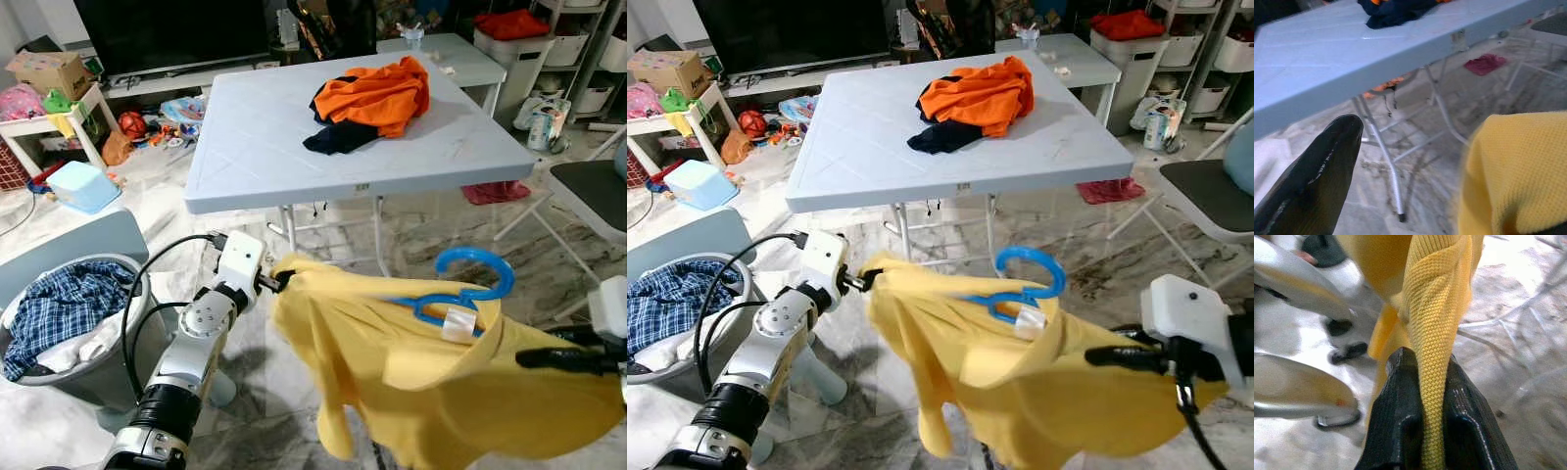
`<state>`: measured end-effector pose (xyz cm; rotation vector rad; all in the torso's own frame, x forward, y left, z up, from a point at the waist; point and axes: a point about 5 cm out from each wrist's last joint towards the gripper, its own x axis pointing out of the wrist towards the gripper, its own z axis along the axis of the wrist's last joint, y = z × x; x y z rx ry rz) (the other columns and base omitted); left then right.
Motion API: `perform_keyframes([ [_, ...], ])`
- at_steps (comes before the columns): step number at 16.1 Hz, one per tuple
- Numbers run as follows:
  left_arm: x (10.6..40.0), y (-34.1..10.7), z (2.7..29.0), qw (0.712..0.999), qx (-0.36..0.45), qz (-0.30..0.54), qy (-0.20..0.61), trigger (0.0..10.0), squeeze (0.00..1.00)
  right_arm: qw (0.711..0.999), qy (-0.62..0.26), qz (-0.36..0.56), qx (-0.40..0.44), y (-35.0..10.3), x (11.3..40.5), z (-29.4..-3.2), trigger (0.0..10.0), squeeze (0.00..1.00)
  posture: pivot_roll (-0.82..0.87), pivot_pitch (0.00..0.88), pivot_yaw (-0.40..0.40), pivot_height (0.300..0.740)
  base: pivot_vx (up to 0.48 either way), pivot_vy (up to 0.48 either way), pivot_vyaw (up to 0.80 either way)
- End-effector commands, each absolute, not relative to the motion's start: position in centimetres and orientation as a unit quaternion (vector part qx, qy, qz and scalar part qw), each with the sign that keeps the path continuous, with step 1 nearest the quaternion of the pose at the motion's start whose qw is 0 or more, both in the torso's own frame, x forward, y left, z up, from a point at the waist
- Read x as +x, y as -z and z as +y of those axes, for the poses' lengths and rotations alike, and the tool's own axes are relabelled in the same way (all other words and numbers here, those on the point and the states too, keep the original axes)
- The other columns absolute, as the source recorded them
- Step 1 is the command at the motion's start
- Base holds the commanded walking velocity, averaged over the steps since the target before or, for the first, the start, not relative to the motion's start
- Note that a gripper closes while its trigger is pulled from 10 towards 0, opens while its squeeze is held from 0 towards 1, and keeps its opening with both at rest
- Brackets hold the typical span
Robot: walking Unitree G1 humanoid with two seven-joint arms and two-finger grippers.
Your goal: Hang hanger
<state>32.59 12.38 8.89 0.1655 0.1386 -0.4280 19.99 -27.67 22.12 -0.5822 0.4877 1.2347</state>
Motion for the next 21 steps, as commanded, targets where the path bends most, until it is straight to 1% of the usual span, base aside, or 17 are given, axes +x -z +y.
perform_keyframes([
  [1,32.2,-7.5,13.6,0.964,0.088,0.121,0.219,10.0,0.00,0.720,-0.629,0.140,-0.258,-25.9,19.2,-25.6,10.0,0.00,-0.25,0.000,0.090,0.740,0.000,0.000,0.00],
  [2,31.6,-6.9,13.0,0.956,0.075,0.137,0.249,10.0,0.00,0.716,-0.644,0.115,-0.244,-27.1,19.0,-24.8,10.0,0.00,-0.25,0.000,0.090,0.740,0.000,0.000,0.00],
  [3,31.2,-6.6,12.4,0.948,0.067,0.145,0.274,10.0,0.00,0.717,-0.650,0.093,-0.234,-27.7,19.1,-24.3,10.0,0.00,-0.26,0.000,0.092,0.740,0.000,0.000,0.00],
  [4,30.8,-6.5,11.7,0.942,0.070,0.145,0.294,10.0,0.00,0.726,-0.650,0.070,-0.214,-28.3,19.2,-23.9,10.0,0.00,-0.25,0.000,0.091,0.740,0.000,0.000,0.00],
  [5,30.0,-6.4,10.5,0.929,0.050,0.153,0.332,10.0,0.00,0.740,-0.642,0.041,-0.194,-28.7,19.7,-23.7,10.0,0.00,-0.25,0.000,0.088,0.740,0.000,0.000,0.00],
  [7,28.8,-6.3,9.3,0.907,0.041,0.162,0.386,10.0,0.00,0.764,-0.625,0.008,-0.160,-29.0,20.6,-23.5,10.0,0.00,-0.24,0.000,0.085,0.740,0.000,0.000,0.00],
  [8,28.3,-6.2,9.0,0.899,0.041,0.165,0.404,10.0,0.00,0.784,-0.601,-0.011,-0.152,-29.1,21.4,-23.6,10.0,0.00,-0.24,0.000,0.083,0.740,0.000,0.000,0.00],
  [10,27.9,-6.2,9.0,0.892,0.038,0.170,0.416,10.0,0.00,0.810,-0.561,-0.017,-0.169,-28.9,22.8,-23.8,10.0,0.00,-0.24,0.000,0.082,0.740,0.000,0.000,0.00],
  [11,29.4,-7.0,10.1,0.924,0.064,0.141,0.351,10.0,0.00,0.811,-0.547,0.019,-0.210,-27.3,23.3,-24.0,10.0,0.00,-0.23,0.000,0.079,0.740,0.000,0.000,0.00],
  [12,30.0,-7.3,10.7,0.935,0.073,0.130,0.322,10.0,0.00,0.805,-0.544,0.039,-0.234,-26.4,23.4,-24.1,10.0,0.00,-0.23,0.000,0.079,0.740,0.000,0.000,0.00],
  [13,31.1,-7.9,11.9,0.953,0.089,0.119,0.265,10.0,0.00,0.793,-0.530,0.078,-0.291,-24.7,23.6,-24.6,10.0,0.00,-0.23,0.000,0.076,0.740,0.000,0.000,0.00],
  [14,31.7,-8.5,12.9,0.963,0.090,0.105,0.230,10.0,1.00,0.786,-0.512,0.105,-0.330,-23.2,23.9,-25.1,10.0,0.00,-0.23,0.000,0.075,0.740,0.000,0.000,0.00],
  [16,32.6,-9.6,14.6,0.976,0.113,0.070,0.171,10.0,1.00,0.777,-0.476,0.144,-0.386,-20.9,24.5,-26.4,10.0,0.00,-0.23,0.000,0.072,0.740,0.000,0.000,0.00],
  [17,33.0,-10.1,15.7,0.980,0.131,0.057,0.140,10.0,1.00,0.781,-0.443,0.154,-0.412,-19.9,25.2,-26.9,10.0,0.00,-0.22,0.000,0.071,0.740,0.000,0.000,0.00],
  [18,33.2,-10.3,16.7,0.984,0.132,0.054,0.109,10.0,1.00,0.792,-0.411,0.151,-0.425,-19.3,26.0,-27.1,10.0,0.00,-0.22,0.000,0.071,0.740,0.000,0.000,0.00],
  [20,33.1,-9.7,17.0,0.981,0.137,0.072,0.116,10.0,1.00,0.806,-0.385,0.136,-0.429,-19.0,26.7,-27.1,10.0,0.00,-0.22,0.000,0.071,0.740,0.000,0.000,0.00],
  [21,33.1,-9.7,17.0,0.981,0.142,0.068,0.113,10.0,1.00,0.803,-0.378,0.130,-0.442,-18.9,26.9,-27.3,10.0,0.00,-0.22,0.000,0.072,0.740,0.000,0.000,0.00],
])
